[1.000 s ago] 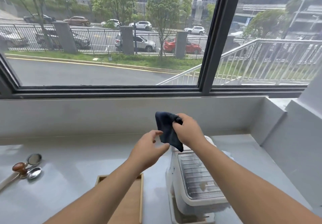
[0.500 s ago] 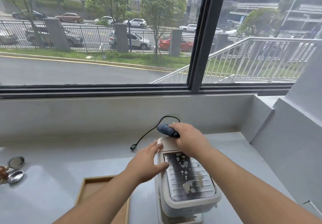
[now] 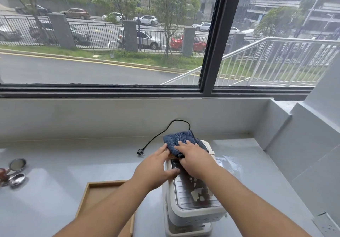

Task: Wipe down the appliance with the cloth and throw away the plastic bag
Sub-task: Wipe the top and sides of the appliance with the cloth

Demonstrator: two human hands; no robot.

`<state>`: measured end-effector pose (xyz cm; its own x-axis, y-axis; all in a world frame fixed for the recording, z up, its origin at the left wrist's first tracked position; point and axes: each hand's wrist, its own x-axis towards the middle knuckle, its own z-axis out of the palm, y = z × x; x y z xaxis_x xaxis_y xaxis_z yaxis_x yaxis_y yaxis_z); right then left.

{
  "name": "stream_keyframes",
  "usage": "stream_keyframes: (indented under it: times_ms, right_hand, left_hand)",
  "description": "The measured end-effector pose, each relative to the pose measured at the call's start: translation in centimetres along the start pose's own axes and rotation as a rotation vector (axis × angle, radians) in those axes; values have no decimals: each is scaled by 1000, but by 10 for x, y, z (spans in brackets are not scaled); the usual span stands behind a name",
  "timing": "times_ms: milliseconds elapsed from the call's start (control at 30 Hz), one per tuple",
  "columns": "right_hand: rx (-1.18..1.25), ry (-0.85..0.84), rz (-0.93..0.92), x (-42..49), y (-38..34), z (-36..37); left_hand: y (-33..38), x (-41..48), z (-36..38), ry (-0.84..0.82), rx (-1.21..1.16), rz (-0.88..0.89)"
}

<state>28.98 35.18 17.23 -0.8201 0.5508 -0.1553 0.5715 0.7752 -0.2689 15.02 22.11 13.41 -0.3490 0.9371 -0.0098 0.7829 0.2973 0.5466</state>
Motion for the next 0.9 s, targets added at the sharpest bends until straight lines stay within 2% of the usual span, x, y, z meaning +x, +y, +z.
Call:
stream_keyframes:
  times_ms: [300, 767, 900]
  right_hand:
    - [10, 5, 2, -13, -1, 4]
    - [7, 14, -24, -46, -8, 14]
    - [-8, 24, -18, -64, -7, 23]
  left_hand:
    - [3, -3, 2, 47, 33, -10]
    - [-4, -9, 25, 24, -145, -52]
    - [-3, -7, 22, 37, -111, 69]
